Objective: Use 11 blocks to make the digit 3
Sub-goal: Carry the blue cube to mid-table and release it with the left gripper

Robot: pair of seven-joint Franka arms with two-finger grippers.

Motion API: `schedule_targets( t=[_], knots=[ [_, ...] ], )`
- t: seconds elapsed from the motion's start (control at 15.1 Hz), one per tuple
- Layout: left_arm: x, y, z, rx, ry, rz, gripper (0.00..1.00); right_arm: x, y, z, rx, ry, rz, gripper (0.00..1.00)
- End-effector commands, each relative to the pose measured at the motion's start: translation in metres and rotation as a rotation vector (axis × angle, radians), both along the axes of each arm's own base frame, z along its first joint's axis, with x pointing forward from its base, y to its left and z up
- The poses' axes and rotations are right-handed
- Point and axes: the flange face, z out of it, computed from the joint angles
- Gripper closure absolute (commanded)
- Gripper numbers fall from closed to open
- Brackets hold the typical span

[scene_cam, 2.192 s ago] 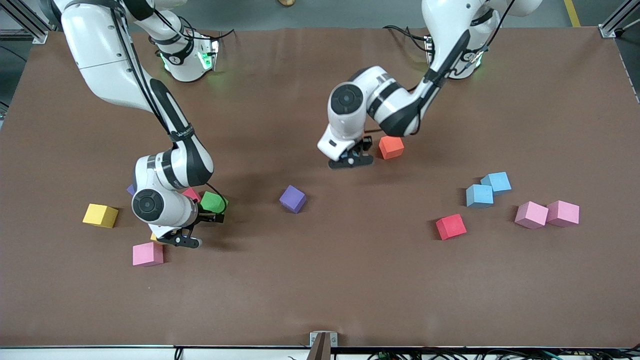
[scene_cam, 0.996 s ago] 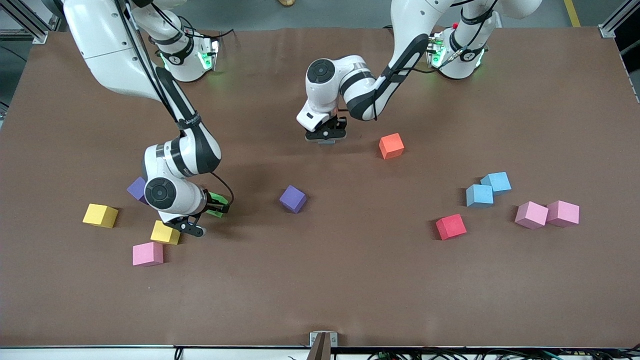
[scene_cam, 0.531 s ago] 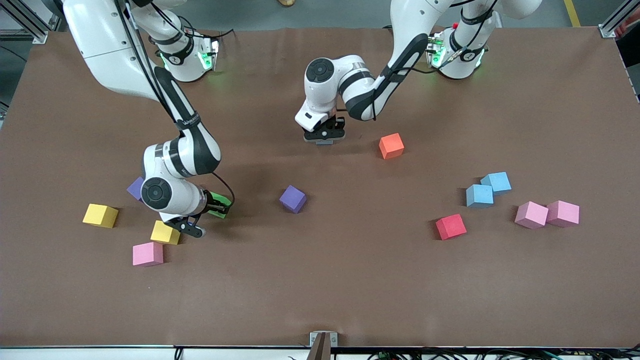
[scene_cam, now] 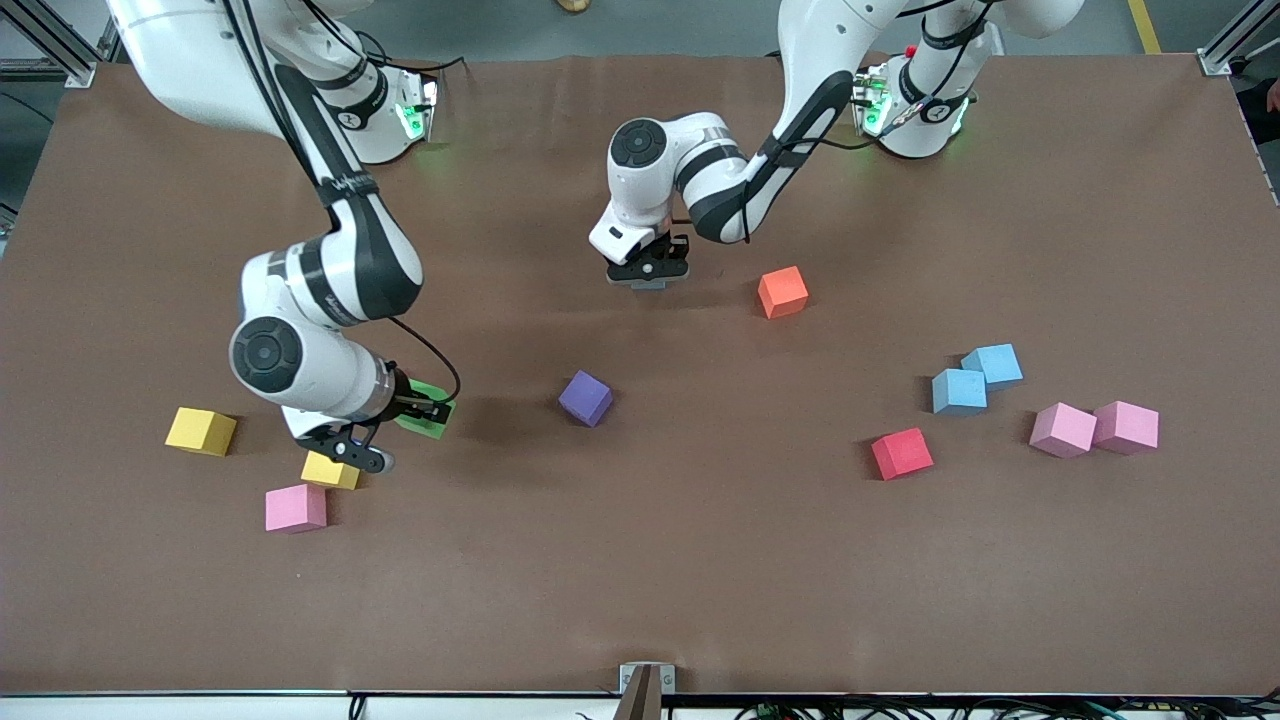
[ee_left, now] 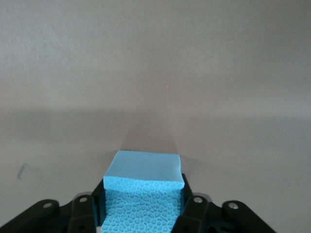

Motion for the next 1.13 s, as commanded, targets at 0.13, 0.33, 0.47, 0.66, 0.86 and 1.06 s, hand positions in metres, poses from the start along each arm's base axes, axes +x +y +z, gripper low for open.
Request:
schedule_targets(
  t=[0.13,0.33,0.47,0.66,0.86,1.06],
  knots=[
    [0.004,-0.001,0.008,0.019,-0.061,-0.037,0.00,0.007,0.007,0.033,0.007,0.024,-0.008,0.78],
    [0.000,-0.002,0.046,0.058,-0.085,-0.024,0.00,0.008,0.008,0.036,0.004,0.019,-0.003,0.76],
    [0.003,-0.002,0.084,0.043,-0.116,-0.015,0.00,0.011,0.008,0.044,0.011,0.004,-0.002,0.78],
    [0.017,0.011,0.134,0.013,-0.132,0.048,0.00,0.014,0.005,0.051,0.008,-0.005,-0.007,0.76],
    [0.073,0.066,0.174,0.032,-0.159,0.124,0.00,0.016,-0.001,0.052,0.007,0.001,-0.047,0.83],
    [0.109,0.134,0.196,0.123,-0.059,0.193,0.00,0.016,-0.002,0.052,-0.004,0.025,-0.068,0.72]
  ],
)
